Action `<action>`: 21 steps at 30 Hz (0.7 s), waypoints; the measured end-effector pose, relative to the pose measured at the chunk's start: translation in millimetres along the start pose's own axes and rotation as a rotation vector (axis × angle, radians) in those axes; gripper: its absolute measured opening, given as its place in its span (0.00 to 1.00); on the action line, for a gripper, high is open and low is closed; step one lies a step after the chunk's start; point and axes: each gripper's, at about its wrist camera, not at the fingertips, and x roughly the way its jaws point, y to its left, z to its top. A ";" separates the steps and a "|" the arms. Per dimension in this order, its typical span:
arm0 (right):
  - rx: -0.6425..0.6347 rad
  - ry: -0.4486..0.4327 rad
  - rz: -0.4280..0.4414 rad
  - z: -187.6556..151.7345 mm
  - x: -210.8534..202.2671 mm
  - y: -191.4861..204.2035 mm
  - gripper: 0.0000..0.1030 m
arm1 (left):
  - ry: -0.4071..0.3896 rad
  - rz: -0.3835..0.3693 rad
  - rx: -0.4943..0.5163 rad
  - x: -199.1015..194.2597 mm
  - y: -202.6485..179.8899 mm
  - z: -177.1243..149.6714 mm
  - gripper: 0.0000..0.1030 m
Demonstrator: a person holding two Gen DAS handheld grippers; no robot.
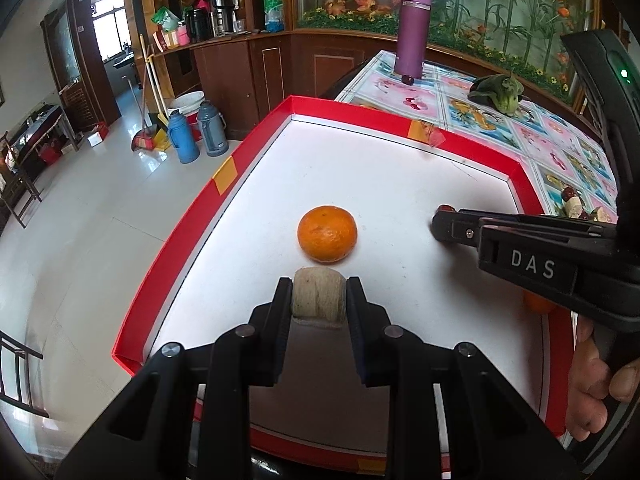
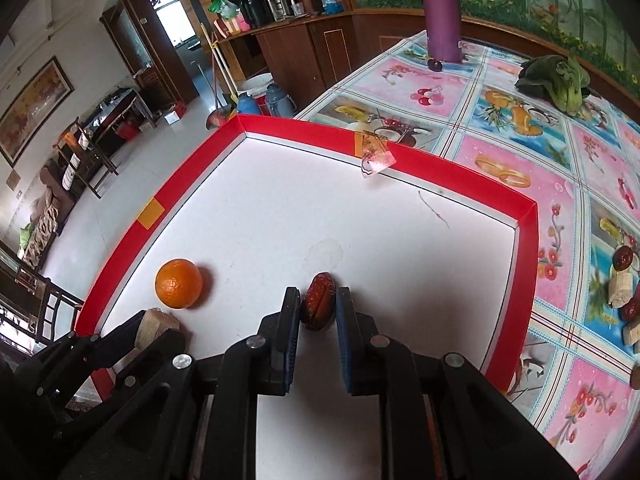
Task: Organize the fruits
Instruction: 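Lower the cube and the date into the tray and open both grippers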
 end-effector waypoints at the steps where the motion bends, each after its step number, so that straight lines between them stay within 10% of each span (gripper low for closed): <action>1: 0.001 0.001 -0.001 0.5 0.2 0.0 0.16 | 0.001 0.006 -0.001 0.2 0.0 0.3 0.28; 14: 0.028 -0.076 0.029 2.5 -26.9 -15.7 0.39 | -0.062 0.099 -0.004 -17.0 -1.2 6.9 0.74; 21: 0.034 -0.172 0.014 -1.9 -61.1 -35.2 0.40 | -0.098 0.118 0.005 -30.8 -8.8 13.3 0.80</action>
